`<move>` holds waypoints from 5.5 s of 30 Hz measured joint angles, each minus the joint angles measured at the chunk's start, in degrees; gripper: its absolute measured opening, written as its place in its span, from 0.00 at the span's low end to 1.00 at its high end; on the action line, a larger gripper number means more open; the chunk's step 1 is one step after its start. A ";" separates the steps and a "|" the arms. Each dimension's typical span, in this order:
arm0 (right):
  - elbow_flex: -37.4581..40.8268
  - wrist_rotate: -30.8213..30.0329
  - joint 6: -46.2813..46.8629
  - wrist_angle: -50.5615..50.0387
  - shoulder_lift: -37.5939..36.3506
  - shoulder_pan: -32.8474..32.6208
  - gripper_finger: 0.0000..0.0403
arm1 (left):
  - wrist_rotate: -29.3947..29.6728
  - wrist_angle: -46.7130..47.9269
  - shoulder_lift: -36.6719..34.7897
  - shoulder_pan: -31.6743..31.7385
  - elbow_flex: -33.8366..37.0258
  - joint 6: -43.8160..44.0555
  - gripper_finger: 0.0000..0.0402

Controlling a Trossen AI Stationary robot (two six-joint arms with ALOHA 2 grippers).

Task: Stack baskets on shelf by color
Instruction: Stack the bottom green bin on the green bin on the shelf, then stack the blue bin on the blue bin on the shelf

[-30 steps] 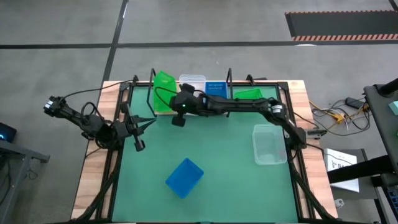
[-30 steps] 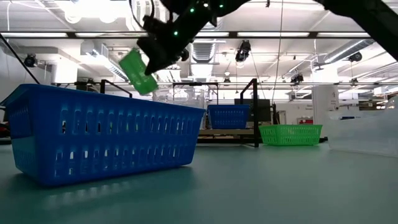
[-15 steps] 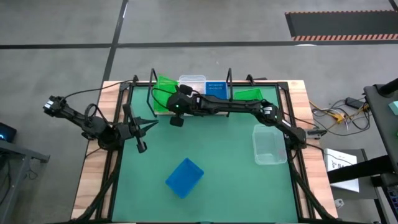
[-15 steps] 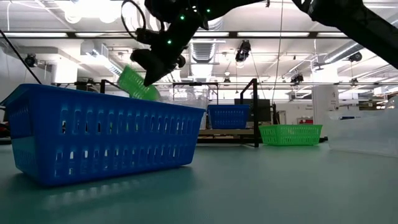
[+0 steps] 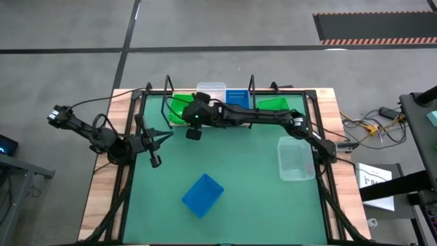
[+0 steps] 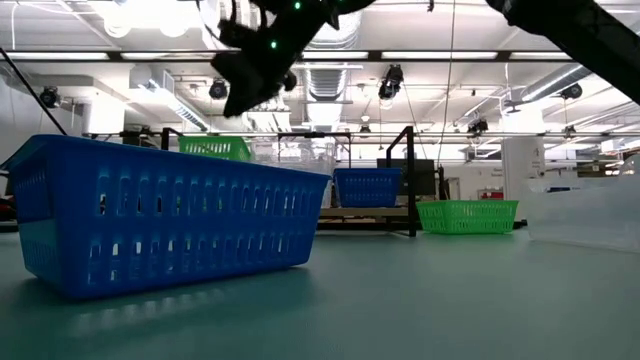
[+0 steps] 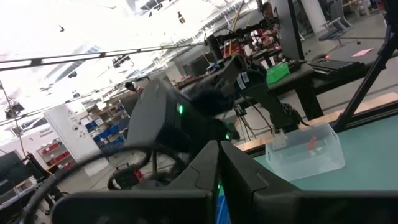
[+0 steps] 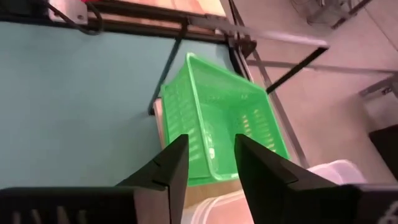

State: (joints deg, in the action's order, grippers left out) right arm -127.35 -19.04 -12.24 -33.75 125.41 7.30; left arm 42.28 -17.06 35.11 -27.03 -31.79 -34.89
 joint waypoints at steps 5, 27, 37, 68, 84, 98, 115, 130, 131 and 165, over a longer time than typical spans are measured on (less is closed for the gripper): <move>0.09 0.01 -0.40 0.82 -0.04 -0.04 0.22 | 0.00 -0.43 0.00 0.00 -0.02 0.00 0.00; -7.58 -0.40 -5.80 -11.04 3.71 -2.41 0.03 | 0.02 -0.37 0.33 0.00 -0.07 -0.04 0.00; -7.58 7.07 -3.84 -8.62 1.88 -0.46 0.02 | 1.31 -0.43 0.48 0.00 -0.06 -0.07 0.00; 19.43 2.14 25.33 -45.73 -40.16 -25.66 0.02 | -21.96 64.44 33.52 29.44 -25.73 44.14 0.00; 39.54 0.66 38.84 -41.54 -50.93 -34.00 0.02 | -23.12 64.32 48.49 46.68 -32.77 21.18 0.00; 40.50 -2.50 42.52 -40.24 -49.53 -39.82 0.02 | -26.25 60.66 50.44 50.23 -32.45 17.49 0.00; 40.50 -3.51 45.52 -40.09 -49.45 -40.44 0.02 | -27.93 55.59 50.32 50.21 -32.30 17.85 0.00; 48.40 -8.12 45.17 -33.86 -49.45 -40.44 0.02 | -25.64 54.69 34.93 40.94 -27.28 34.51 0.00; 49.45 -8.45 44.93 -32.68 -49.45 -40.44 0.02 | -25.58 53.27 33.50 39.20 -26.12 35.57 0.00; 31.84 11.61 -5.77 -12.58 -28.27 -33.95 0.42 | -24.03 4.79 20.19 20.26 -4.55 23.57 0.00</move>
State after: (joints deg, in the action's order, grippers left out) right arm -95.51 -7.43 -18.01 -46.34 97.14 -26.65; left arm 18.25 -12.27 55.30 -6.76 -36.34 -11.32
